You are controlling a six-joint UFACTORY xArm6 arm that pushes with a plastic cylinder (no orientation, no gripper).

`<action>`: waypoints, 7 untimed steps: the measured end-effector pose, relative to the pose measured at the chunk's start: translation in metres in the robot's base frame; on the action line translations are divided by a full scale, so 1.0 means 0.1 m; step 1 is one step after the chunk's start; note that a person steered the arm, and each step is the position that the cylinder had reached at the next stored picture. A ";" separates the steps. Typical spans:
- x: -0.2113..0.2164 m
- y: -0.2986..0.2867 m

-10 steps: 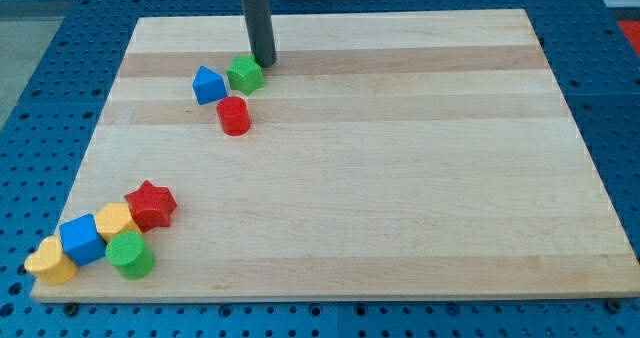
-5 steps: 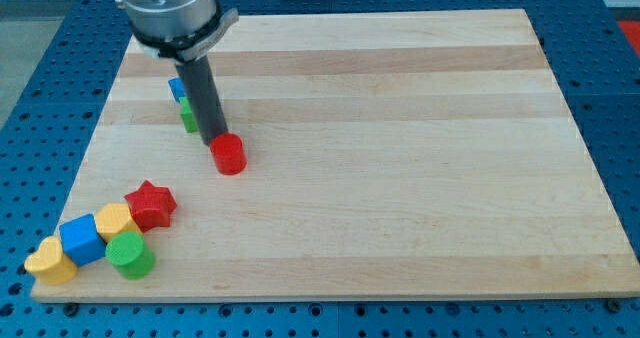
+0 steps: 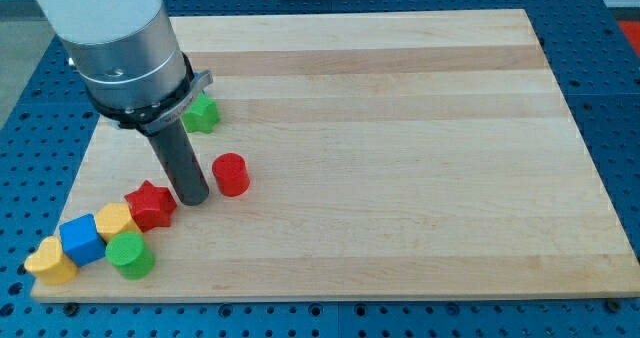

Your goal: Push the red circle towards the bottom

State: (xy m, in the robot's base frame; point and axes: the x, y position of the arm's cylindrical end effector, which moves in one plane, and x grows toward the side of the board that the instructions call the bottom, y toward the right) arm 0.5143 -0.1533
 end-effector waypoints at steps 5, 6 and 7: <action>0.38 0.21; 0.61 0.34; 0.61 0.71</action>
